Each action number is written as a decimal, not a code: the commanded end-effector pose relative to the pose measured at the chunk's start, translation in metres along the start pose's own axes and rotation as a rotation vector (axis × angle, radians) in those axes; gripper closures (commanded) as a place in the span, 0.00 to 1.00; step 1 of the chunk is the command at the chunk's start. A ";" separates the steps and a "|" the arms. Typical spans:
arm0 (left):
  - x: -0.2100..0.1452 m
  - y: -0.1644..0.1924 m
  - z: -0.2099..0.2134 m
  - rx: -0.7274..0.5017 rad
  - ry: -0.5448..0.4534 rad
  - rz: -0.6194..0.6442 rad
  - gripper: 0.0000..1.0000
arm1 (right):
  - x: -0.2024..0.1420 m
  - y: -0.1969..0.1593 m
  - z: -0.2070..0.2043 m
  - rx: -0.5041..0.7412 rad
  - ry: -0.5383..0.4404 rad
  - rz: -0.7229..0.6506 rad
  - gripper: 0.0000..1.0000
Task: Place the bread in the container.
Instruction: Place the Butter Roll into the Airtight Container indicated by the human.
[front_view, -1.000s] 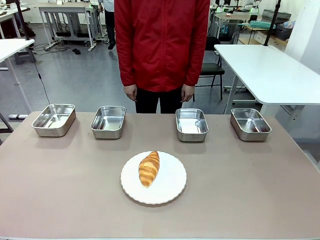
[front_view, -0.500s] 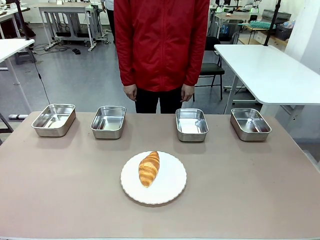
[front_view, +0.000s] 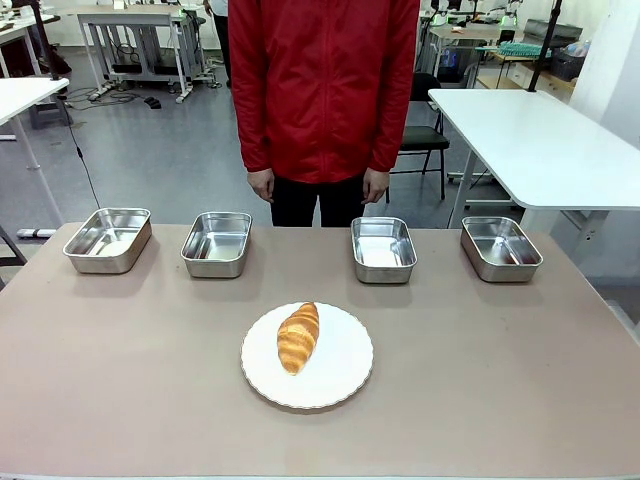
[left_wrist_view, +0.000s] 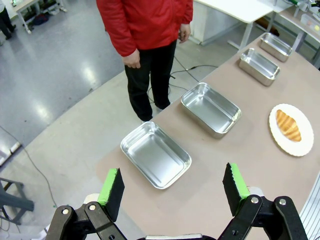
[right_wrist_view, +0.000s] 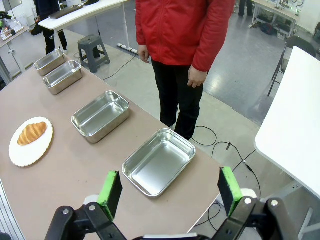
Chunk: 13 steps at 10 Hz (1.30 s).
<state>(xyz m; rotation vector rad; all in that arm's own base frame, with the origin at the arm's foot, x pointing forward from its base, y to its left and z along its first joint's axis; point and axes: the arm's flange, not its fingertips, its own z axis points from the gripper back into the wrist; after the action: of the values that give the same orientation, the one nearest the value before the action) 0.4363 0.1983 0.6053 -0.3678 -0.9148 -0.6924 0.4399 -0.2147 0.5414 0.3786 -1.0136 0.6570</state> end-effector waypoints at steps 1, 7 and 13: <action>-0.001 0.000 0.000 0.000 0.000 -0.008 0.00 | 0.001 0.000 0.001 -0.001 -0.003 0.006 0.00; -0.001 0.000 0.000 0.000 0.000 -0.008 0.00 | 0.001 0.000 0.001 -0.001 -0.003 0.006 0.00; -0.001 0.000 0.000 0.000 0.000 -0.008 0.00 | 0.001 0.000 0.001 -0.001 -0.003 0.006 0.00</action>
<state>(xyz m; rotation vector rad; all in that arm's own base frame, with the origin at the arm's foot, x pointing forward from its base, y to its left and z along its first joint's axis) 0.4363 0.1983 0.6053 -0.3678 -0.9148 -0.6924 0.4399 -0.2147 0.5414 0.3786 -1.0136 0.6570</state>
